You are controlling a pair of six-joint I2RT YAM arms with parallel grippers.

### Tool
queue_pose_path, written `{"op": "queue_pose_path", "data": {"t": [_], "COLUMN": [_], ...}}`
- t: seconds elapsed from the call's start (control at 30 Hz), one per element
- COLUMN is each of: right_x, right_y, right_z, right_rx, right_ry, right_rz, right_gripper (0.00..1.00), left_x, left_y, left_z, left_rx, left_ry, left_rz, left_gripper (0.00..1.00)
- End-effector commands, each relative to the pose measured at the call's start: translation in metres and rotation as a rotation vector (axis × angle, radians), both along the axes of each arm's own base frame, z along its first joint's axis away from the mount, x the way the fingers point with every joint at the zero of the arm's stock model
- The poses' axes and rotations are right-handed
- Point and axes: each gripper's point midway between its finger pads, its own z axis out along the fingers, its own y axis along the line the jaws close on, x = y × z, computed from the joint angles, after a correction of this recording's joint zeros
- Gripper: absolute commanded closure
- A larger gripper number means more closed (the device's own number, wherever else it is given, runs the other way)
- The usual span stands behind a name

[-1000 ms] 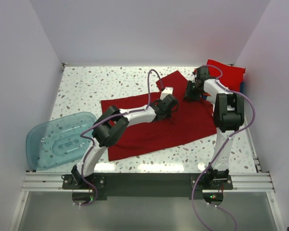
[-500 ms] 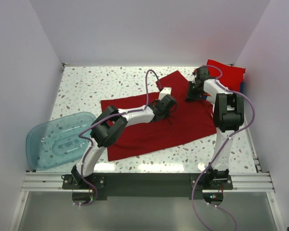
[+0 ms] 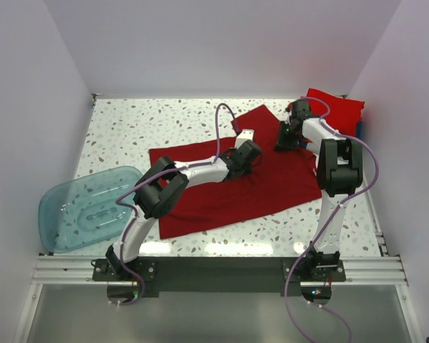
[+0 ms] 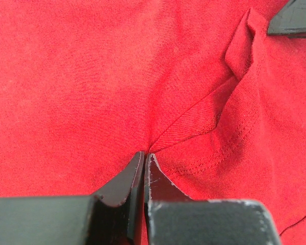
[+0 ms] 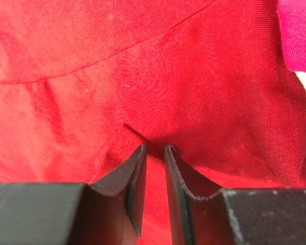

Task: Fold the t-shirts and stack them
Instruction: Fold the tshirt

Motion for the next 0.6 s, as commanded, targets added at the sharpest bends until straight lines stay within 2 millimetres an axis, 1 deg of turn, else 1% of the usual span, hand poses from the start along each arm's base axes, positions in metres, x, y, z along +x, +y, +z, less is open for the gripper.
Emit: {"op": "queue_pose_path", "data": {"t": [0.0,0.17,0.33,0.5,0.57], "right_x": [-0.0048,-0.0062,-0.0076,-0.0081,-0.0079], "right_y": [0.0027,0.0066,0.0095,0.0111,0.0063], "right_z": [0.0133,0.0136,0.0138,0.0168,0.0203], "right_rx": [0.008,0.029,0.044,0.053,0.031], "right_ry": [-0.017,-0.018,-0.014,-0.017,-0.025], "right_rz": [0.025,0.034,0.047,0.05,0.037], "right_gripper": [0.76,0.84,1.0,1.0,1.0], "left_x": [0.0089,0.0094,0.0098,0.0096,0.0093], "left_y": [0.0052,0.0059,0.0073,0.008,0.0106], "left_z": [0.0273,0.0274,0.0267,0.0281,0.0311], "left_rx": [-0.037,-0.037,-0.035,-0.036,-0.035], "left_ry": [-0.038,-0.037,-0.036,-0.037,-0.041], "left_rz": [0.028,0.031,0.036,0.038,0.047], "left_gripper": [1.0,1.0,1.0,1.0,1.0]}}
